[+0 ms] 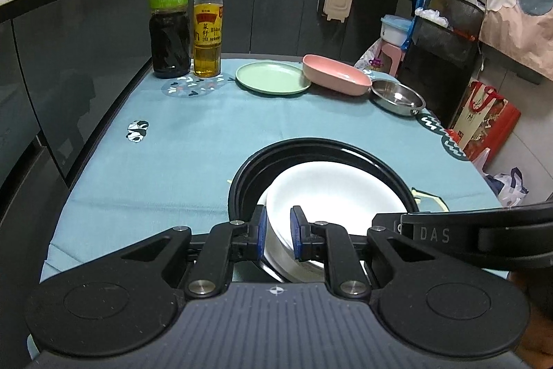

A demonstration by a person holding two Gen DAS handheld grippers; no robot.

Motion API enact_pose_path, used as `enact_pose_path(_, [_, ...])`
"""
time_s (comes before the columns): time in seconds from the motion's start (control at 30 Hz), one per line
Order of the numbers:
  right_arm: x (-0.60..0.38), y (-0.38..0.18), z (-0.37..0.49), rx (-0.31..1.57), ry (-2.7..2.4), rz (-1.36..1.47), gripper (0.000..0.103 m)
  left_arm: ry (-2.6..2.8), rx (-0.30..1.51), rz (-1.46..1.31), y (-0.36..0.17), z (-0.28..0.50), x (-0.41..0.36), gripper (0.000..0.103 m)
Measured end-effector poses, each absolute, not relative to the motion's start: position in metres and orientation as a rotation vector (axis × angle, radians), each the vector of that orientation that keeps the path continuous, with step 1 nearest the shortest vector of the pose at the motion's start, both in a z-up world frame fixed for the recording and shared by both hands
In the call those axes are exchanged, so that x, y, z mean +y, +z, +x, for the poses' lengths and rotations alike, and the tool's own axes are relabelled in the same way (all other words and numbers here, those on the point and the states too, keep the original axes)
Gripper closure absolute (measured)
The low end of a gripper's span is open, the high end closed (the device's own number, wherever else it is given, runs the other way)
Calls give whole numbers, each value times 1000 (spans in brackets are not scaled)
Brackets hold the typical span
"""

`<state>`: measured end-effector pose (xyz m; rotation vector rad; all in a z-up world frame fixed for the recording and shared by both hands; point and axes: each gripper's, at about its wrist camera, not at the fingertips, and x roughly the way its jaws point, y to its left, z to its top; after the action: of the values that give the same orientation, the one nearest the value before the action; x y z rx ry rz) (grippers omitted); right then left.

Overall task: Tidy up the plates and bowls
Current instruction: 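Carry the white plate and lower it into the black bowl, then open both grippers and withdraw from the stacked dishes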

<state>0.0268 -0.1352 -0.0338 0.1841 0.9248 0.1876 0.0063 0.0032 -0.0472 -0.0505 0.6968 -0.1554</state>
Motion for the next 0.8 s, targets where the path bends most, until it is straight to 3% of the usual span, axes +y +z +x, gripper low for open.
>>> enact_pose_path(0.8, [-139,-35,29,877,160,160,92,-155,718,-28,-57,13,3,89])
